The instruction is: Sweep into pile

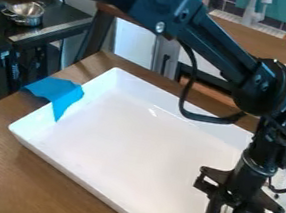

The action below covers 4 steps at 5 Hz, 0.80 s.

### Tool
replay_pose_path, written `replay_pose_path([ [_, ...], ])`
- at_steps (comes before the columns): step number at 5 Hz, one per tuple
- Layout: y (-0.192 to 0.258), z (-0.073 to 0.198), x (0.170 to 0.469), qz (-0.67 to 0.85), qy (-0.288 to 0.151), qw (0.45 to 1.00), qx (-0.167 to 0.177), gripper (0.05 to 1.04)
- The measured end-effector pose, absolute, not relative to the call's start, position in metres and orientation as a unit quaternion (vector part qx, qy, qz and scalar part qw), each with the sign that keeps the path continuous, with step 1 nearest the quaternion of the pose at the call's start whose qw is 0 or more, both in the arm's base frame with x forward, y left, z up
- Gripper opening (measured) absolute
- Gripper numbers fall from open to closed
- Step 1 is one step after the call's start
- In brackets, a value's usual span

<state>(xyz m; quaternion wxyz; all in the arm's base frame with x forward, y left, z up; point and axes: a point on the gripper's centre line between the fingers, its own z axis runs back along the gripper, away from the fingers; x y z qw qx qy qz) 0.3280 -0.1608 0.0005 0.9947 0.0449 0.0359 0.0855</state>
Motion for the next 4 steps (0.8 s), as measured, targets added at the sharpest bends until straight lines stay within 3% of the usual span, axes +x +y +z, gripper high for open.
replay_pose_path([
  [1,-0.138,0.000,0.331,0.090,0.035,0.994,0.041,0.351],
  [3,-0.045,0.043,0.339,0.104,0.015,0.994,0.031,0.351],
  [4,0.003,0.049,0.343,0.105,0.012,0.993,0.044,0.350],
])
